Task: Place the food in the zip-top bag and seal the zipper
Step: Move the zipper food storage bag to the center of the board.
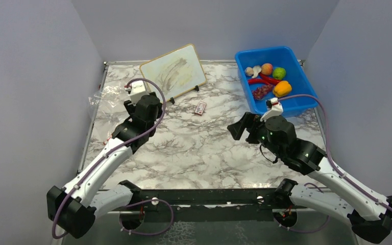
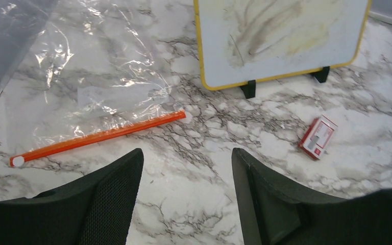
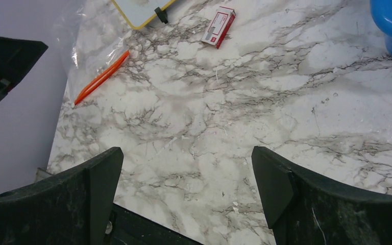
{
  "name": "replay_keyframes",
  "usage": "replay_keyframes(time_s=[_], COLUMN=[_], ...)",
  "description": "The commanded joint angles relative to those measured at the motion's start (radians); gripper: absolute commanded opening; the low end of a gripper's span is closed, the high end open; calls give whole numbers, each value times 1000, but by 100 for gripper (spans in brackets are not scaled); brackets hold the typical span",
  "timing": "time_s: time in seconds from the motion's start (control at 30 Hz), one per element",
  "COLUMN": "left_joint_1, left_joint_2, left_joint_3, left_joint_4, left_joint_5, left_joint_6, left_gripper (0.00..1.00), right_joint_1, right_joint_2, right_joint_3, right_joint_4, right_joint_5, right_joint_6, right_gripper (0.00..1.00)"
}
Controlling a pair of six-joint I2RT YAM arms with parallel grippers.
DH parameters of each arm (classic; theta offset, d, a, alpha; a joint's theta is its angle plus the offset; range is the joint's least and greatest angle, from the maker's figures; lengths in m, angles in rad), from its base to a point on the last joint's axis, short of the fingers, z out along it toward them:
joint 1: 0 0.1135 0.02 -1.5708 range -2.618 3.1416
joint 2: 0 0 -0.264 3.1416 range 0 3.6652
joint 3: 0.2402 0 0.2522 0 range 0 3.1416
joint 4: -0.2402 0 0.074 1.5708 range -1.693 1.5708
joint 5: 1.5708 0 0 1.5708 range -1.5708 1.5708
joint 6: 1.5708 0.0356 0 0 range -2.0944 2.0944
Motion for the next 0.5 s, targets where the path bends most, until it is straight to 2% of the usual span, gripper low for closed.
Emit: replay_keyframes(time_s=[0.0, 0.2, 0.37, 0.47], left_joint_1=[83, 345, 408, 441], left_joint_2=[91, 218, 347, 434], left_joint_3=[58, 77, 106, 123], left_joint_4=[-49, -65, -67, -65], left_joint_5=[-82, 147, 105, 34], left_joint_6=[-94, -266, -267, -242], left_gripper=[66, 68, 68, 64], right_joint_1=[7, 7, 7, 7], right_joint_2=[-15, -30, -56, -71], right_joint_3=[-19, -28, -33, -40], right_joint_4=[49, 55, 54, 56], right_joint_5=[-59, -77, -71, -68], right_joint_6=[-15, 1, -1, 6], right_gripper=[99, 98, 97, 97])
